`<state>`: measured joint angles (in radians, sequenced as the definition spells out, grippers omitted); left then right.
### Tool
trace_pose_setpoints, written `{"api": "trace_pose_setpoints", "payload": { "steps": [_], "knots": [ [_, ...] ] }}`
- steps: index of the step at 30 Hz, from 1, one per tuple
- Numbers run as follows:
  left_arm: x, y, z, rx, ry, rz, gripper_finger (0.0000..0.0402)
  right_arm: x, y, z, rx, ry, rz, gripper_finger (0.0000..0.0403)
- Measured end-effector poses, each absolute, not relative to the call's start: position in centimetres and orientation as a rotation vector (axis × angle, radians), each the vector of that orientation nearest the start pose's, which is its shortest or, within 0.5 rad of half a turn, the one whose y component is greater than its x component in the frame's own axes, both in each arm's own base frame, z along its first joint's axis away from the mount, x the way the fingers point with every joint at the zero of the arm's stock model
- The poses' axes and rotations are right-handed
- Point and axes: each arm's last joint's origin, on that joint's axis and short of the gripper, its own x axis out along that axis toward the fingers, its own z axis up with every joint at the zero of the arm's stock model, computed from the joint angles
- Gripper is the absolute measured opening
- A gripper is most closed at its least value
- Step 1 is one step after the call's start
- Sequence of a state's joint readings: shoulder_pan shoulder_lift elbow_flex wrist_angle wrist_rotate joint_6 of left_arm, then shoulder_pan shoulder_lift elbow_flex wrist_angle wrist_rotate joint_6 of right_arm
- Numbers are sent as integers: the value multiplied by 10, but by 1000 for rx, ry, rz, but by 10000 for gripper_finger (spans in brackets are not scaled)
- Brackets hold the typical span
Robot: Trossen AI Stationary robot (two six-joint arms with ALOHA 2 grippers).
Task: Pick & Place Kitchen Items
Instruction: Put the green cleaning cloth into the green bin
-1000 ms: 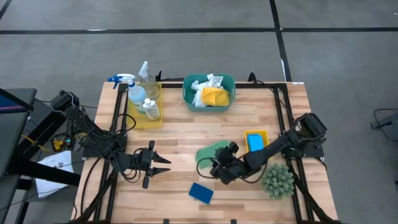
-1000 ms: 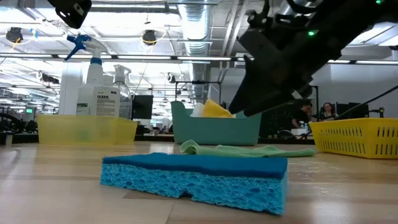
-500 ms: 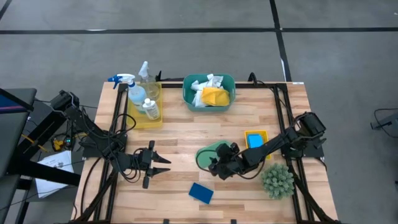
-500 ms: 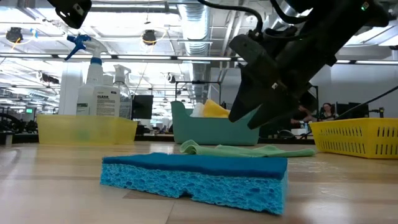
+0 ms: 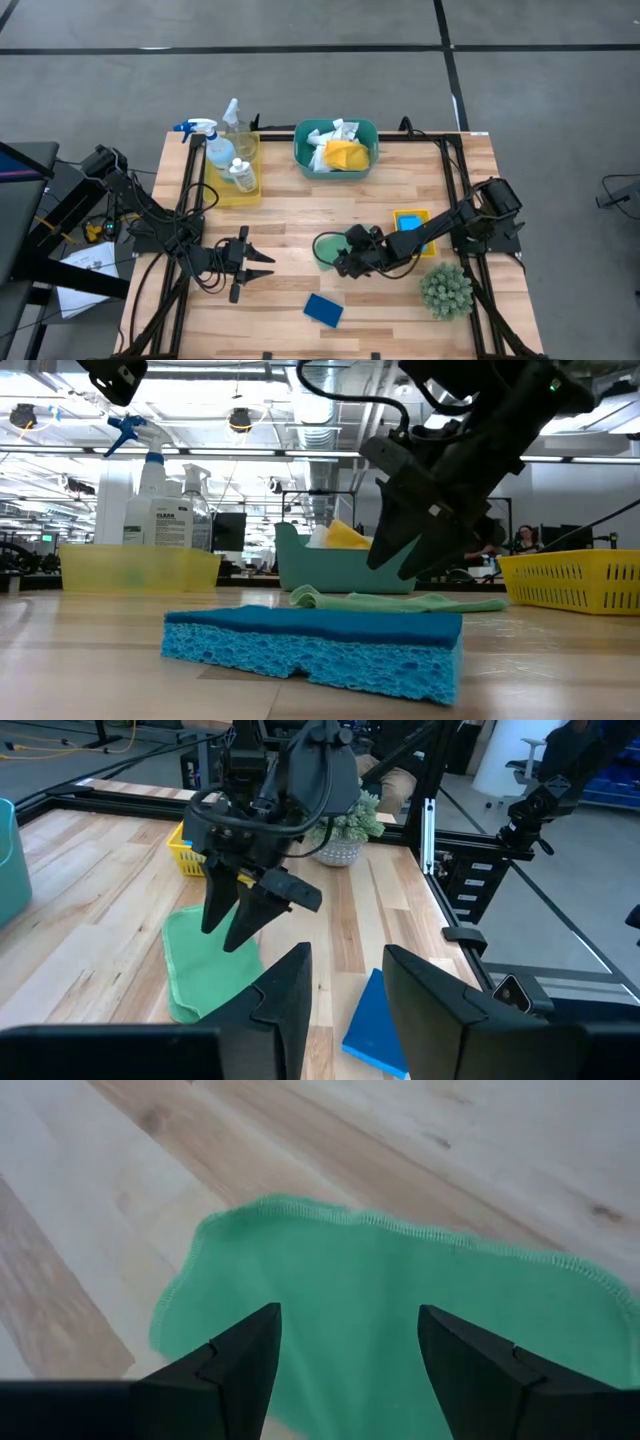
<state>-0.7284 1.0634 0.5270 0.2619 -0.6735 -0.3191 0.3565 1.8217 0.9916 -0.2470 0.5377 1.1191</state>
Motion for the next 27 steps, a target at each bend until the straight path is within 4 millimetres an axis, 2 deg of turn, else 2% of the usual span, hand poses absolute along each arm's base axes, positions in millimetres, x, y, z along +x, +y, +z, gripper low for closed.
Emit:
{"api": "trace_pose_setpoints", "payload": {
  "steps": [10,17,22,27],
  "knots": [
    [176,-133,236,-141,216,-21,122,321,103,134,571,799,-653,227],
    [176,-133,236,-142,215,-21,122,329,100,115,579,854,-635,227],
    [176,-133,236,-141,216,-21,122,334,100,113,563,844,-643,226],
    [180,-135,231,-121,232,-17,122,338,101,117,526,871,-618,191]
  ]
}}
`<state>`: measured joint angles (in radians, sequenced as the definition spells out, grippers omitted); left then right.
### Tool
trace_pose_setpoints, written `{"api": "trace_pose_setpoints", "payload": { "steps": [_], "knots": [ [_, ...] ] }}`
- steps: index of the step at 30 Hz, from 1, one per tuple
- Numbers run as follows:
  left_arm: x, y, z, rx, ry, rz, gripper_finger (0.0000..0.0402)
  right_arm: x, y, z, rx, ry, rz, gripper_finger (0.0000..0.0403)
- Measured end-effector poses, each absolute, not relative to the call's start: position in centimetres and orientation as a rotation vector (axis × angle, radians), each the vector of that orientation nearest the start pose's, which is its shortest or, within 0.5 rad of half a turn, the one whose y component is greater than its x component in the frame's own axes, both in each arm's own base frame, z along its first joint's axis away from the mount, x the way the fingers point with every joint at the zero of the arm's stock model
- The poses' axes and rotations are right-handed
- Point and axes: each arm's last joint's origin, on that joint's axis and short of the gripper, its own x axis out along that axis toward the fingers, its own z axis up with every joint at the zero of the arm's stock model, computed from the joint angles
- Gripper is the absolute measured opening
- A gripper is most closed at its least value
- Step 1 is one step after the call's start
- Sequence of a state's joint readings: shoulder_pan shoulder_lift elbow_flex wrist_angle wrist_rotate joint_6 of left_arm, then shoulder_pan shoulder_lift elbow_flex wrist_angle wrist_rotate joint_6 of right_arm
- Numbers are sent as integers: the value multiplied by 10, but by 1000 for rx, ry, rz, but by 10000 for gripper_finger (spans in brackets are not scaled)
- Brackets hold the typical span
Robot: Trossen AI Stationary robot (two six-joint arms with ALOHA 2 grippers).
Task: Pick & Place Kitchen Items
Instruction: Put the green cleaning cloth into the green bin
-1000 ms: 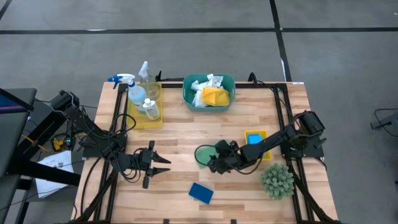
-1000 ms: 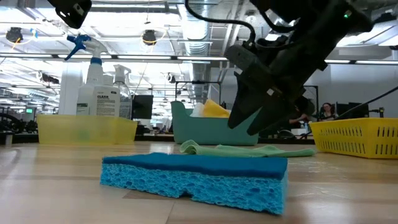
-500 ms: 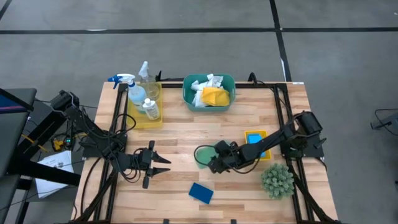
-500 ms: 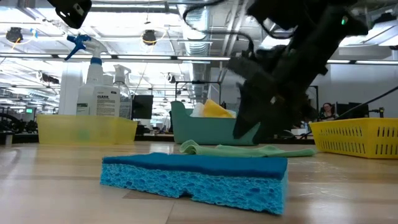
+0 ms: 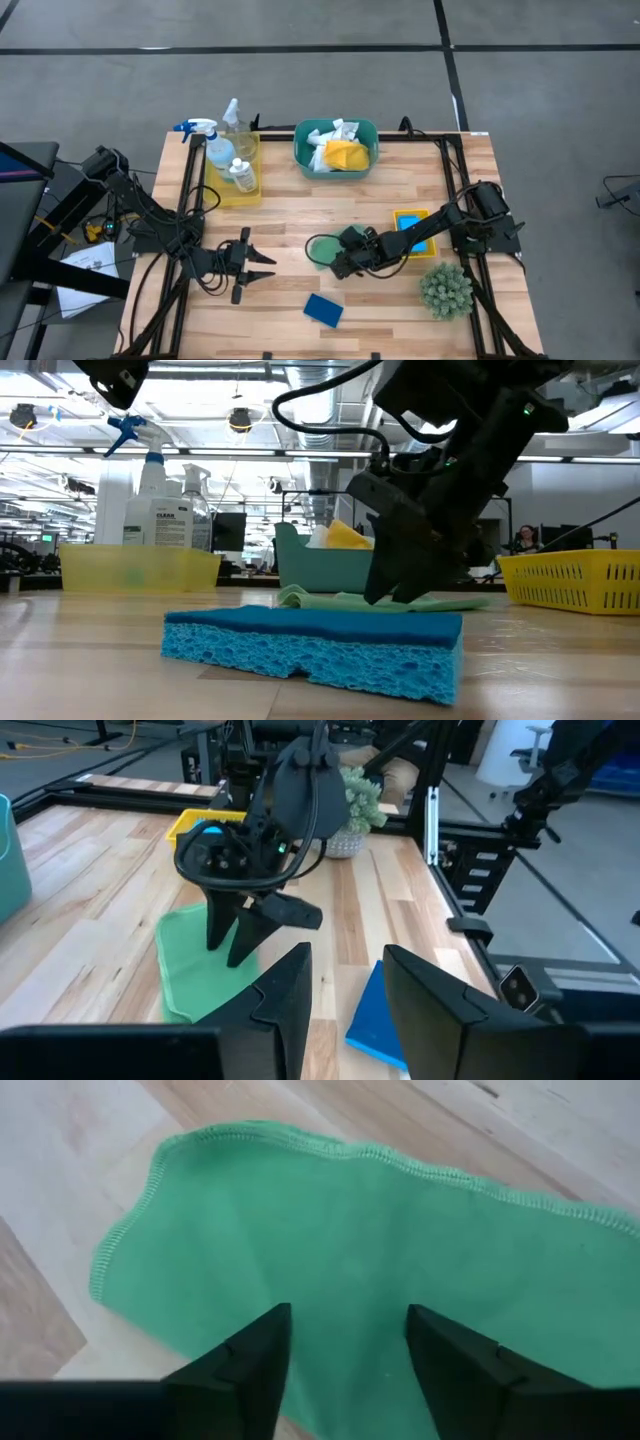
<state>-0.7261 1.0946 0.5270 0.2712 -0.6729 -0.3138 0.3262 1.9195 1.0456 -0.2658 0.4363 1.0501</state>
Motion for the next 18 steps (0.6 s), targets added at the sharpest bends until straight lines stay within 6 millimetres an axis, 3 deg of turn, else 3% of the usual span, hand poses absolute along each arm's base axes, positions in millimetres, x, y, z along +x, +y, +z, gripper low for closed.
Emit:
{"api": "trace_pose_setpoints", "payload": {
  "steps": [11,18],
  "knots": [
    [188,-134,222,-107,253,15,122,338,101,117,509,887,-616,19],
    [188,-134,222,-107,252,15,122,339,101,118,497,862,-631,7]
  ]
}}
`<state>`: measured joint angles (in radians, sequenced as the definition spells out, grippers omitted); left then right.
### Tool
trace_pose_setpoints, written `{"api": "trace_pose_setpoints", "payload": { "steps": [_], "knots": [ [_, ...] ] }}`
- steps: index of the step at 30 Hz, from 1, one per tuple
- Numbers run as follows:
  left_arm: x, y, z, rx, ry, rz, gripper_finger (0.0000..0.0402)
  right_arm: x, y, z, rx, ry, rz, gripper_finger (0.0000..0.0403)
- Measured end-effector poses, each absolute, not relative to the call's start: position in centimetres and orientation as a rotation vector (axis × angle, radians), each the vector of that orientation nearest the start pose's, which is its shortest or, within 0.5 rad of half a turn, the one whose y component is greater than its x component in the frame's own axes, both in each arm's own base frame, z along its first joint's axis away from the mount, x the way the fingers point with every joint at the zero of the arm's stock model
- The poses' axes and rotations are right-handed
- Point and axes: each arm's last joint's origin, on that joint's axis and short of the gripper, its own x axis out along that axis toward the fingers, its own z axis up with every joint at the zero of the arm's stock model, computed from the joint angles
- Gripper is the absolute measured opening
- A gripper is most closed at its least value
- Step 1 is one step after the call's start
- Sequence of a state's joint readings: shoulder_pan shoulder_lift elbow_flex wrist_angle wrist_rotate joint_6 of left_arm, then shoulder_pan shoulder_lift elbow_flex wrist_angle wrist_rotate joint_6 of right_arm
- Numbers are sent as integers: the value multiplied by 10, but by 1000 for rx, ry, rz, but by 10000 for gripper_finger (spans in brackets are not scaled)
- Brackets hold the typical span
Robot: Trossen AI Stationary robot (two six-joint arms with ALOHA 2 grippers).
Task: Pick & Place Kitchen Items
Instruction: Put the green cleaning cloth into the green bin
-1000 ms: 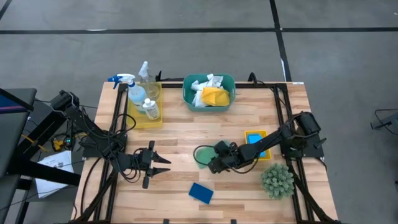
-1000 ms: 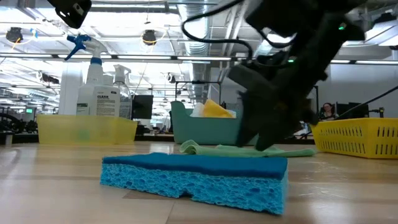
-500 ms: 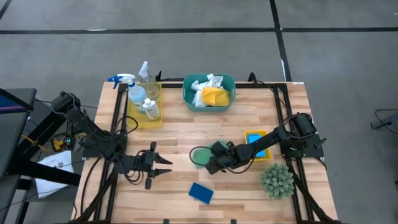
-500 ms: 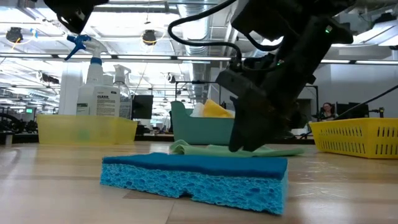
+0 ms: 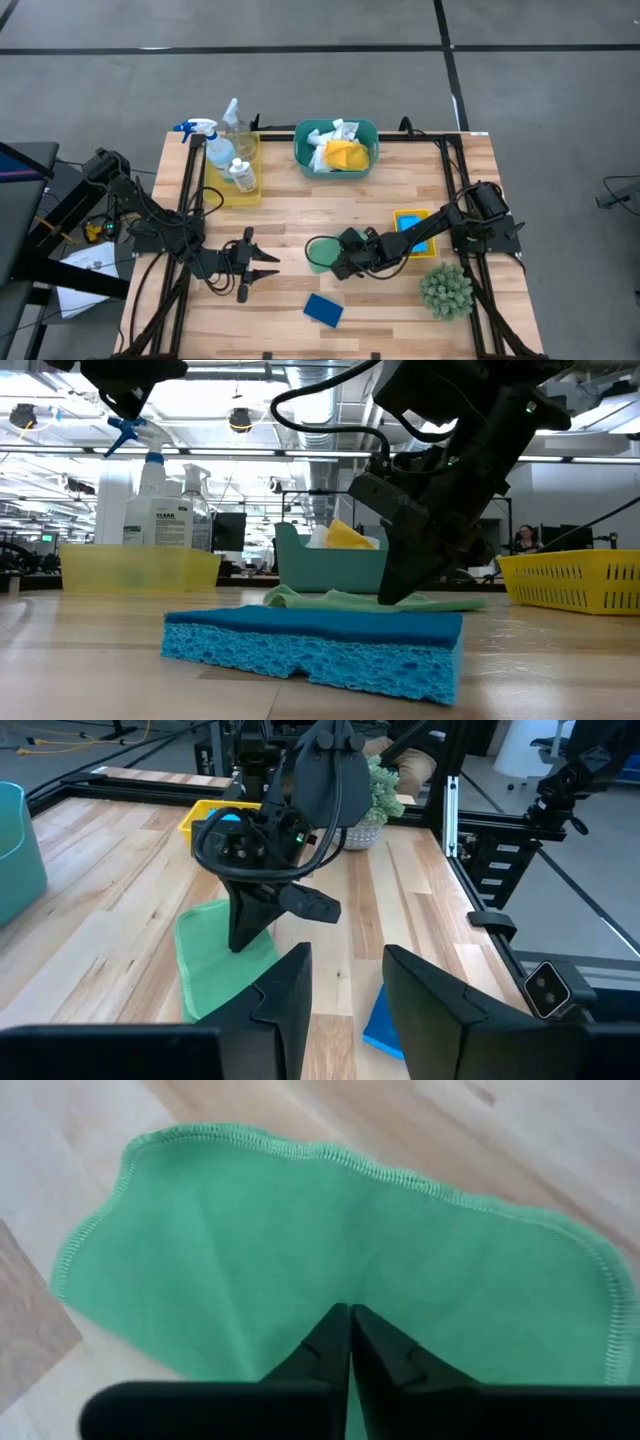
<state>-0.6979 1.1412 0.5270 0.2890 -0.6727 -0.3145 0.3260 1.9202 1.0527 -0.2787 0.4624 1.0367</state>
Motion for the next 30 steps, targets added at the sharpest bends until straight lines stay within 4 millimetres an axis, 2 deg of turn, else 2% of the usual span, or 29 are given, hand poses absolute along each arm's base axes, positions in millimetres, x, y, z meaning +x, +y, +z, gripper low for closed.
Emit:
{"api": "trace_pose_setpoints", "payload": {
  "steps": [10,30],
  "knots": [
    [188,-134,223,-108,252,14,122,343,102,121,478,806,-620,1],
    [188,-134,223,-108,252,14,122,364,110,137,490,623,-426,0]
  ]
}}
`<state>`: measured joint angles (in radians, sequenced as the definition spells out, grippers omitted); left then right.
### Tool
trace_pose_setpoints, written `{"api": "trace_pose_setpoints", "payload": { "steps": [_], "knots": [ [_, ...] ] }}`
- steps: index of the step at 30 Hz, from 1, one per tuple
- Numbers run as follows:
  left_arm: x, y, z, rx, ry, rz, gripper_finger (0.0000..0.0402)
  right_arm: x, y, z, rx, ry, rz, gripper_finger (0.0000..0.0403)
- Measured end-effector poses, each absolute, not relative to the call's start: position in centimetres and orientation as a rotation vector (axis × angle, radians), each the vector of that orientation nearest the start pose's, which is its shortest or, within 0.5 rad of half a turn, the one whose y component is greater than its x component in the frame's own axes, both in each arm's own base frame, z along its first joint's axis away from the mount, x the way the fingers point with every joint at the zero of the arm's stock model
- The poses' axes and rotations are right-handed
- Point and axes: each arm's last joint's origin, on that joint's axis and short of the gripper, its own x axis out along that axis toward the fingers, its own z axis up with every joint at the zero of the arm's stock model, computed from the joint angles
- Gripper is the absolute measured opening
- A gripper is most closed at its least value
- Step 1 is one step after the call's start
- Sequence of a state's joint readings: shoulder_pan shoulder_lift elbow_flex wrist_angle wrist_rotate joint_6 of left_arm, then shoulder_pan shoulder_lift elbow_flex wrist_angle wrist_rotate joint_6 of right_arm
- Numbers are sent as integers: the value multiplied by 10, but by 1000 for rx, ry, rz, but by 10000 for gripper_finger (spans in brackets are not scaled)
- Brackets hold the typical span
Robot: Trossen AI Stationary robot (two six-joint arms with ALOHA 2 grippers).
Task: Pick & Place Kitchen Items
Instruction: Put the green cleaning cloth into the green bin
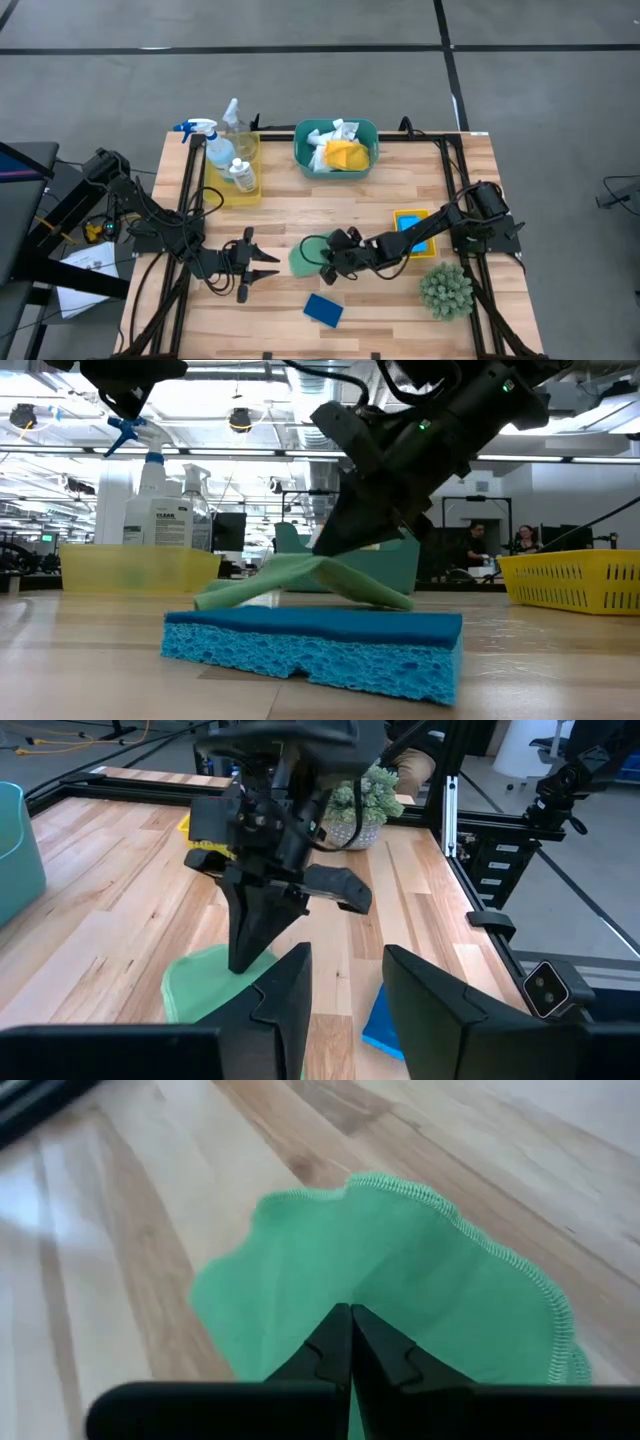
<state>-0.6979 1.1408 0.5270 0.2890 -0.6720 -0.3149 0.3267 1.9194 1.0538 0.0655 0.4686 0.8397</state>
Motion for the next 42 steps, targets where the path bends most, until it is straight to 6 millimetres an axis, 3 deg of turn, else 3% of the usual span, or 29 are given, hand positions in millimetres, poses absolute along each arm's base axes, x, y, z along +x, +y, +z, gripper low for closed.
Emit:
{"api": "trace_pose_setpoints", "payload": {
  "steps": [16,36,42],
  "knots": [
    [188,-134,222,-106,254,13,122,356,109,193,429,471,-369,0],
    [188,-135,222,-109,261,-10,122,355,110,195,420,465,-369,0],
    [188,-135,222,-109,262,-10,122,349,110,213,394,428,-342,0]
  ]
}}
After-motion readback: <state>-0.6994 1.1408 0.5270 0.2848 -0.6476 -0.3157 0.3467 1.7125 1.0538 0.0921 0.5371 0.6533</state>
